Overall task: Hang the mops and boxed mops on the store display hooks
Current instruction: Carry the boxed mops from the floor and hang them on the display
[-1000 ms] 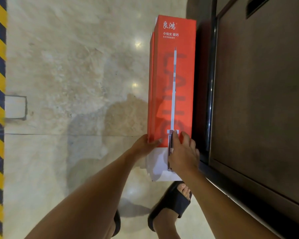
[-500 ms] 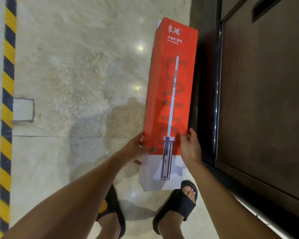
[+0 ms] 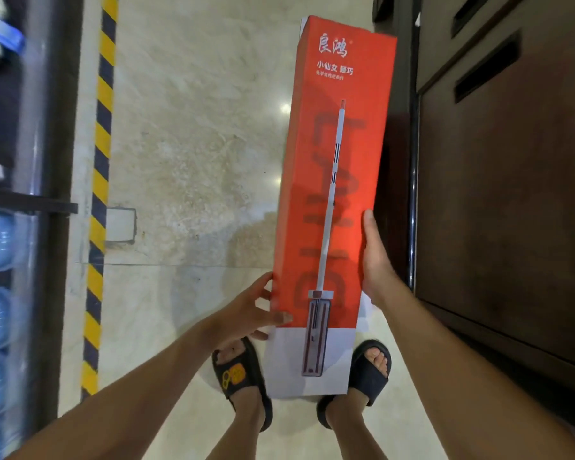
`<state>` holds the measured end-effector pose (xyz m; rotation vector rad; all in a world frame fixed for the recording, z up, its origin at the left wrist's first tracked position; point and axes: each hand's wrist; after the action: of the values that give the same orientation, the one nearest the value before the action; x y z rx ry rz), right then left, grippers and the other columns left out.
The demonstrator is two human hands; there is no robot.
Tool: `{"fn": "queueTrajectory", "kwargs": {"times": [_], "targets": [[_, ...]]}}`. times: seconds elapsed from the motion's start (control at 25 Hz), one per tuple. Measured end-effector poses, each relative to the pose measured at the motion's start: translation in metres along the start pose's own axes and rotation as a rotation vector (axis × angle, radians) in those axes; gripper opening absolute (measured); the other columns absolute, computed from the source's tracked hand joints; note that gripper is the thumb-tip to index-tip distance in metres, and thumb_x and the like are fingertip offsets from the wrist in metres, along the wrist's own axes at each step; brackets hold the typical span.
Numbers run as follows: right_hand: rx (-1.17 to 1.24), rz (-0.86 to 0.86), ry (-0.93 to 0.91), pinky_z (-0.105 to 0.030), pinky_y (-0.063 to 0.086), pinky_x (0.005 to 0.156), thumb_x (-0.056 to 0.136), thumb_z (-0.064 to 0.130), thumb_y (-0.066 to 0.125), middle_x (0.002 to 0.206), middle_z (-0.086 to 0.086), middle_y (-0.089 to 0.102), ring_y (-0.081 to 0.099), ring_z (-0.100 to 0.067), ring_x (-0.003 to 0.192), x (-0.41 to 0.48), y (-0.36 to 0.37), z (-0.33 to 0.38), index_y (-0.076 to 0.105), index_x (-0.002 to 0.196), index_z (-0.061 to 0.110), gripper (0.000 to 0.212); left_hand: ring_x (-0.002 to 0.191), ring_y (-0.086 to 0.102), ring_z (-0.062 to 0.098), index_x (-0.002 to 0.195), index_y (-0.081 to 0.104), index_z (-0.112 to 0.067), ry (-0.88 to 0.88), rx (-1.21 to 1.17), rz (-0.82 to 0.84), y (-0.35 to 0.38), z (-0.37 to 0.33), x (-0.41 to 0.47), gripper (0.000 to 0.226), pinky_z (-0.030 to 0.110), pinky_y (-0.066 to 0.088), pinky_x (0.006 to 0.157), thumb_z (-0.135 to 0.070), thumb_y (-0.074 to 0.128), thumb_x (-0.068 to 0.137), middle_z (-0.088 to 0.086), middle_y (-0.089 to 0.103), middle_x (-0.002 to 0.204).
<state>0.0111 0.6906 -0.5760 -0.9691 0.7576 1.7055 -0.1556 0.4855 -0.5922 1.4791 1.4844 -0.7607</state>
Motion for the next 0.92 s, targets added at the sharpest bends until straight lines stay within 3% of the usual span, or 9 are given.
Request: {"fn": "queueTrajectory", "kwargs": {"times": [0.12,0.2,0.28,0.32,0.4,0.52,0.68,0.8,0.92], "targets": [[-0.156,-0.081,-0.122,-0.047,0.054,0.105,0.092,0.080,0.043,0.114,-0.006,0.078,0.073,-0.024,0.110,-0.055,0.025,0.037,0.071,0.127,0.025,0.072,0.118,0.071,0.021,0.157,0.028,-0.050,0.048,-0.003,0.019,-0.004,-0.023,-0.057,0.107,0.055,0.063,0.090,-0.042,0.093,0.073,-0.004,0.057,0.139],[-0.234,-0.124,-0.201,-0.045,0.052,0.108,0.091,0.084,0.037,0.118,-0.002,0.077,0.071,-0.020,0.113,-0.089,0.037,0.050,0.070,0.131,0.022,0.081,0.110,0.073,0.008,0.157,0.031,-0.040,0.109,-0.058,0.055,-0.003,-0.044,-0.092,0.094,0.039,0.066,0.085,-0.025,0.088,0.084,-0.005,0.055,0.143],[-0.263,-0.128,-0.262,-0.047,0.047,0.115,0.078,0.096,0.036,0.130,0.000,0.072,0.065,-0.020,0.125,-0.129,0.045,0.064,0.067,0.137,0.023,0.098,0.103,0.072,-0.003,0.152,0.035,-0.040,0.151,-0.101,0.004,-0.005,-0.082,-0.135,0.081,0.020,0.062,0.068,-0.024,0.083,0.089,-0.014,0.053,0.141],[-0.266,-0.127,-0.273,-0.049,0.044,0.117,0.072,0.101,0.037,0.135,-0.001,0.070,0.062,-0.021,0.130,-0.142,0.046,0.066,0.065,0.139,0.023,0.106,0.107,0.069,-0.001,0.151,0.034,-0.042,0.171,-0.132,-0.066,-0.006,-0.102,-0.153,0.082,0.022,0.061,0.067,-0.036,0.084,0.087,-0.019,0.053,0.140],[-0.291,-0.093,-0.273,-0.049,0.041,0.120,0.064,0.105,0.040,0.142,-0.003,0.065,0.058,-0.023,0.136,-0.180,0.047,0.075,0.062,0.142,0.022,0.116,0.124,0.061,0.011,0.155,0.032,-0.046,0.238,-0.178,-0.212,-0.014,-0.143,-0.192,0.096,0.040,0.059,0.085,-0.062,0.083,0.075,-0.021,0.051,0.144],[-0.308,-0.019,-0.251,-0.047,0.035,0.124,0.060,0.106,0.042,0.148,-0.003,0.060,0.052,-0.021,0.141,-0.235,0.044,0.078,0.056,0.148,0.018,0.125,0.125,0.064,0.016,0.149,0.041,-0.043,0.323,-0.257,-0.303,-0.018,-0.185,-0.242,0.087,0.053,0.062,0.092,-0.060,0.085,0.075,-0.011,0.058,0.143],[-0.326,0.149,-0.161,-0.045,0.043,0.118,0.075,0.090,0.055,0.140,-0.002,0.066,0.061,-0.020,0.131,-0.324,0.033,0.098,0.060,0.144,0.019,0.099,0.115,0.069,0.016,0.140,0.044,-0.037,0.388,-0.243,-0.395,0.017,-0.201,-0.344,0.065,0.041,0.064,0.086,-0.039,0.082,0.087,-0.003,0.062,0.136],[-0.415,0.314,-0.146,-0.031,0.053,0.094,0.099,0.067,0.047,0.123,0.008,0.074,0.071,-0.006,0.108,-0.374,0.027,0.117,0.071,0.119,0.030,0.048,0.108,0.074,0.018,0.131,0.048,-0.044,0.436,-0.330,-0.466,0.049,-0.180,-0.406,0.053,0.034,0.065,0.079,-0.028,0.079,0.092,0.001,0.062,0.134],[-0.525,0.442,-0.129,-0.042,0.044,0.109,0.091,0.077,0.048,0.128,0.011,0.068,0.062,-0.012,0.122,-0.413,0.035,0.135,0.066,0.116,0.041,0.047,0.106,0.076,0.022,0.135,0.048,-0.045,0.523,-0.407,-0.583,0.080,-0.144,-0.458,0.059,0.026,0.062,0.076,-0.020,0.079,0.092,0.004,0.064,0.134]]}}
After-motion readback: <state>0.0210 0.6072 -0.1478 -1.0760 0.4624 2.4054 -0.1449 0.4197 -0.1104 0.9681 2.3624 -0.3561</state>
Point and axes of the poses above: each hand's wrist, its own x-axis towards the middle knuckle, its own y-axis out of the palm, z = x × y
